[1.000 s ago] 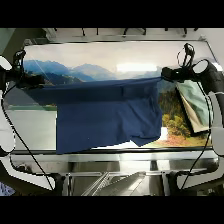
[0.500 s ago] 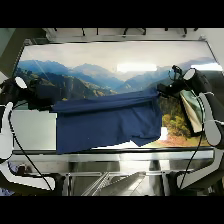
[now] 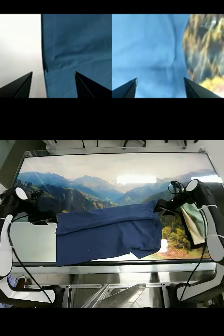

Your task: Fold the shirts.

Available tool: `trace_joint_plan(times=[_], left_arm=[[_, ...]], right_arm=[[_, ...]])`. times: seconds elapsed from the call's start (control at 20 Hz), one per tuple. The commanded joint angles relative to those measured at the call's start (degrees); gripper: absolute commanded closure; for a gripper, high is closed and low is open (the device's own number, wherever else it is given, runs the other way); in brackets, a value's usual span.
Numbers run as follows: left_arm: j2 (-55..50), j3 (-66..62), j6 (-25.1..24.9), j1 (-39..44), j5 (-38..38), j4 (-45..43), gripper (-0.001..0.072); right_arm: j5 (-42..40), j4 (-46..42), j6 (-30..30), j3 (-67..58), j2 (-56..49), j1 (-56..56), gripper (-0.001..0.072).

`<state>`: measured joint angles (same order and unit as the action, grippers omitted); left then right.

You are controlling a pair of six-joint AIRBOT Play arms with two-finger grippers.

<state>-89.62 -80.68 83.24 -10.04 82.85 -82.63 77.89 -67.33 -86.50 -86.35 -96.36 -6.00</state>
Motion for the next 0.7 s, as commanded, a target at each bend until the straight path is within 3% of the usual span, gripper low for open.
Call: trace_joint_plan(times=[0.0,0.15,0.3,0.65], left_arm=[[8.74,6.21,0.92,-3.80,2.27,0.33,0.0136],[19.06,25.29,-0.39,-10.32,2.47,6.49,0.0136],[23.08,41.42,-5.99,-17.16,0.90,13.46,0.0136],[23.30,50.66,-11.45,-23.56,-8.04,13.88,0.0136]], right_arm=[[5.84,-0.15,4.70,3.41,7.37,-1.51,0.0080],[4.81,1.16,4.72,10.75,15.54,-4.22,0.0080],[3.78,3.76,5.77,16.22,21.51,-4.61,0.0080],[3.85,13.00,5.79,18.34,26.86,-4.59,0.0080]])
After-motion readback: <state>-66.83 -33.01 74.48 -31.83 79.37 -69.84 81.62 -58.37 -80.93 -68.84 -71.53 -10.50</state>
